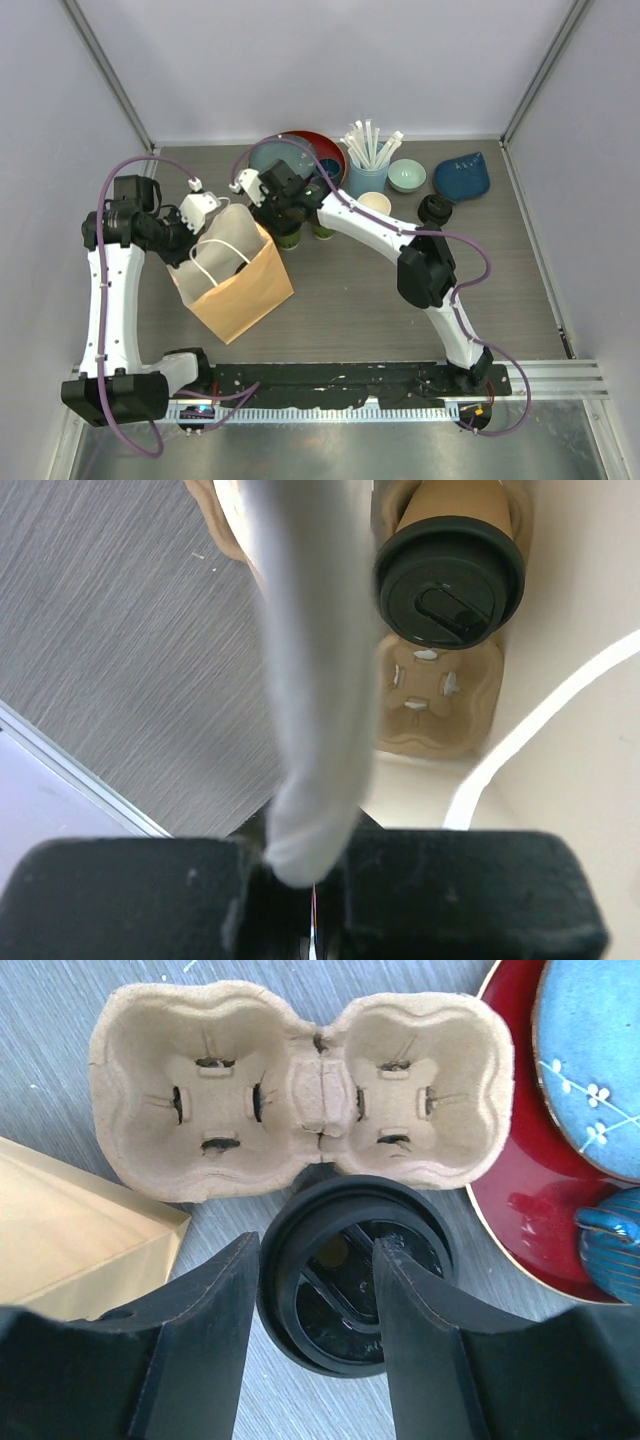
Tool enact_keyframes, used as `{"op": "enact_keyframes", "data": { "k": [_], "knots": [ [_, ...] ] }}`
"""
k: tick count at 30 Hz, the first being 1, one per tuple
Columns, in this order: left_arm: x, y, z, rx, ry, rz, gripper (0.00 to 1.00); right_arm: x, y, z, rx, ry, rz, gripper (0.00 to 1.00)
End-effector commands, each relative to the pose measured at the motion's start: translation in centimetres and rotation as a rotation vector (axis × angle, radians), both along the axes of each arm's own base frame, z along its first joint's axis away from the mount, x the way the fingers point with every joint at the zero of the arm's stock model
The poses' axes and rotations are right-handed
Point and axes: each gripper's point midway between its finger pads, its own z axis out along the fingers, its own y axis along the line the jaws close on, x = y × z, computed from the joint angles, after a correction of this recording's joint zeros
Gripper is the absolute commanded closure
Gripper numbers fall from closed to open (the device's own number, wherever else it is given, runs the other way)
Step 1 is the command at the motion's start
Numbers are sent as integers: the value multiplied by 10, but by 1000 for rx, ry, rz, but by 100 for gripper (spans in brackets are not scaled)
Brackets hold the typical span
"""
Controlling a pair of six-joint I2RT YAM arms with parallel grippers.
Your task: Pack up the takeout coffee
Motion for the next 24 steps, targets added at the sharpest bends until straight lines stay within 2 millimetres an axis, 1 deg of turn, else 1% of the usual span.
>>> {"op": "enact_keyframes", "data": {
  "k": [1, 3, 6, 7, 8, 9, 12, 13, 15, 19, 20, 22, 24],
  "knots": [
    [-78, -11, -17, -52, 332, -9, 100, -4, 19, 6, 33, -23, 28, 48],
    [-78, -11, -17, -53, 334, -9, 100, -3, 17, 2, 17, -26, 19, 50],
    [-78, -11, -17, -52, 330, -11, 100, -4, 14, -3, -3, -22, 18, 58],
    [-78, -11, -17, -53, 332, -11, 100, -4, 14, -4, -5, -20, 18, 65],
    [-78, -11, -17, -53, 330, -11, 100, -5, 13, -3, -5, -17, 16, 70],
    [-78, -11, -17, -55, 331, -12, 100, -5, 12, -3, -6, -16, 16, 79],
    [-78, -12, -16, -59, 331, -13, 100, -7, 10, 5, 4, -18, 10, 92],
    [-78, -12, -16, -61, 329, -13, 100, -8, 9, 11, 11, -24, 12, 94],
    [-78, -13, -16, -63, 327, -14, 100, -9, 9, 15, 16, -27, 11, 99],
    [-78, -14, -15, -69, 324, -16, 100, -12, 8, 28, 45, -25, 8, 99],
    [-78, -14, -15, -68, 325, -16, 100, -12, 9, 36, 64, -30, 6, 99],
    [-77, -14, -15, -70, 322, -16, 100, -13, 11, 42, 86, -26, 1, 99],
    [-78, -15, -14, -71, 320, -17, 100, -12, 11, 55, 118, -36, -3, 99]
  ]
}}
